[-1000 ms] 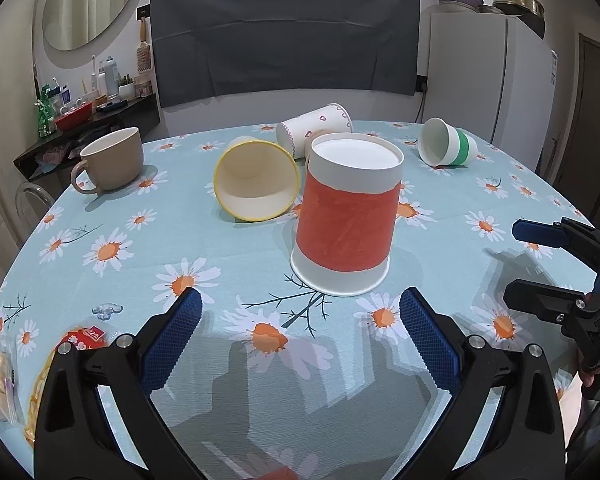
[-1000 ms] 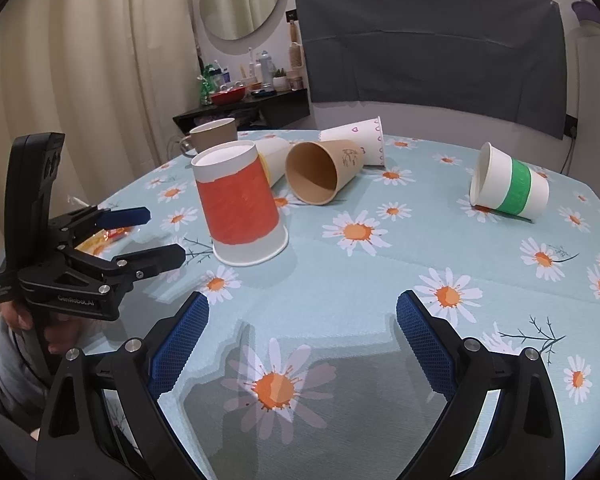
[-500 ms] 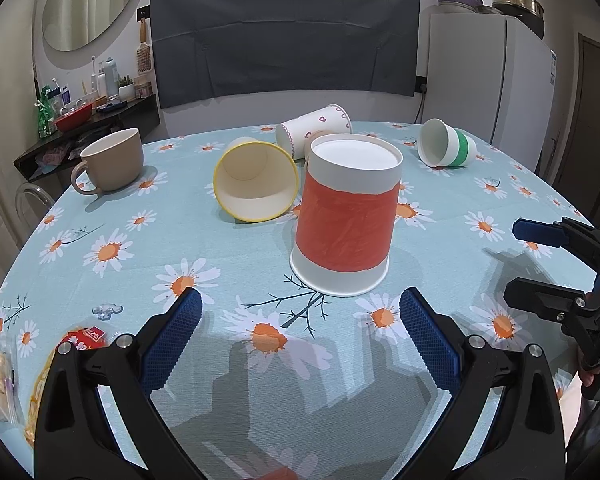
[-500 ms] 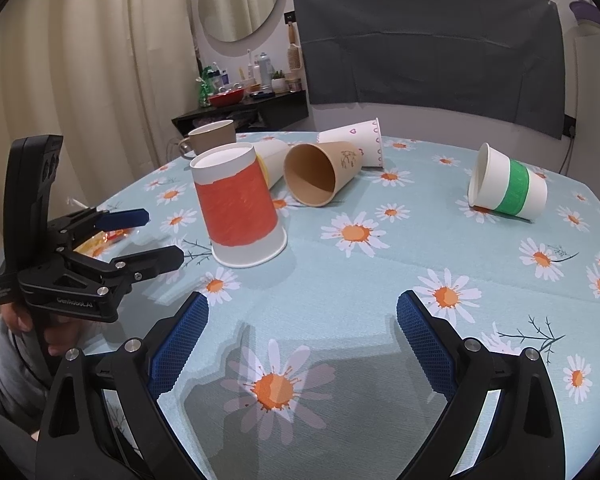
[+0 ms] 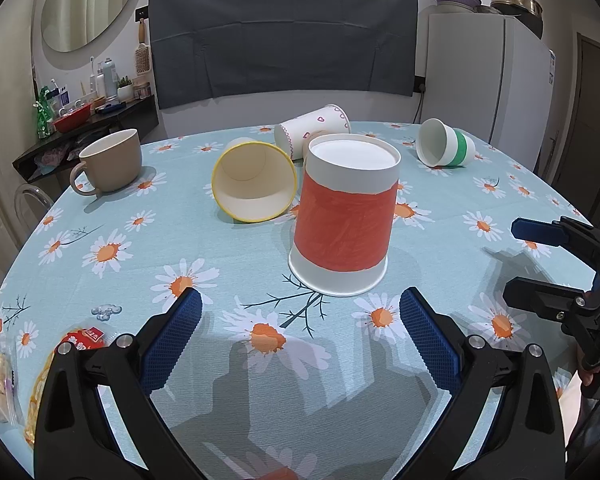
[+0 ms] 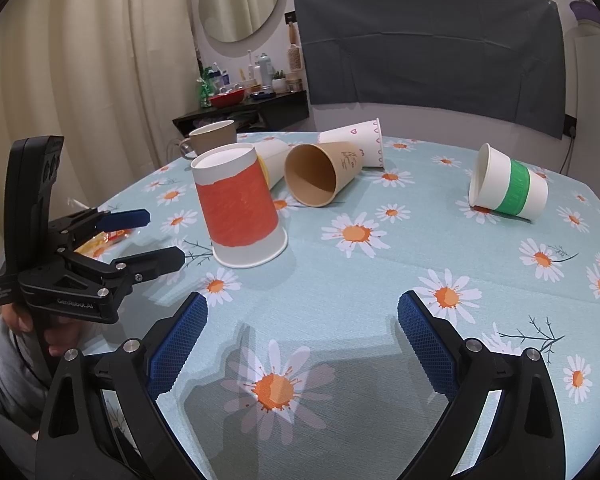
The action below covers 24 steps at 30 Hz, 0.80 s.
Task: Flip cup upside down
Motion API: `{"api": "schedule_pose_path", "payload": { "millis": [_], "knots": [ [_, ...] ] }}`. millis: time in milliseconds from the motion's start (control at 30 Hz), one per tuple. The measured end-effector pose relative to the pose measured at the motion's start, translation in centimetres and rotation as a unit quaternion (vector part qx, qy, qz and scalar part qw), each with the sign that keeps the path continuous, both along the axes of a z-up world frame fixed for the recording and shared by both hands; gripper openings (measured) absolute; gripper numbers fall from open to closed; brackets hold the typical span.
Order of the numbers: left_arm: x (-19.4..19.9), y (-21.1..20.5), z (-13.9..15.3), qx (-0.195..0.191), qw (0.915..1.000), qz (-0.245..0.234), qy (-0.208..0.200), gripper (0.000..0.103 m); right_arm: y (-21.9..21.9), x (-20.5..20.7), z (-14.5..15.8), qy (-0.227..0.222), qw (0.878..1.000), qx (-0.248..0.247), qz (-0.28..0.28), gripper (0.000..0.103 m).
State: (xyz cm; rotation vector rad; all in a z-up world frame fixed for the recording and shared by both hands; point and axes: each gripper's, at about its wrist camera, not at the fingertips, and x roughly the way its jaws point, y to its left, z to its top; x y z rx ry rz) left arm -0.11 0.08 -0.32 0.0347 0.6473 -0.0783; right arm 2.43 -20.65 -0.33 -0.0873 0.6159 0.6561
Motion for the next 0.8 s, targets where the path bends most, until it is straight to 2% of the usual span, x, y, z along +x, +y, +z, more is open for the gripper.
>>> {"api": "schedule_pose_path", "payload": {
  "millis": [467,800],
  "knots": [
    [-0.30,0.08,0.21,-0.002,0.9999,0.003,-0.010,0.097,-0.01,0.00,0.01,-0.001,1.000,0.000,0.000,0.092],
    [0.09,0.33,0.04,-0.012,0.9999,0.003,0.001,0.097,0.00,0.00,0.02,0.002,1.000,0.000,0.001,0.092]
  ]
}}
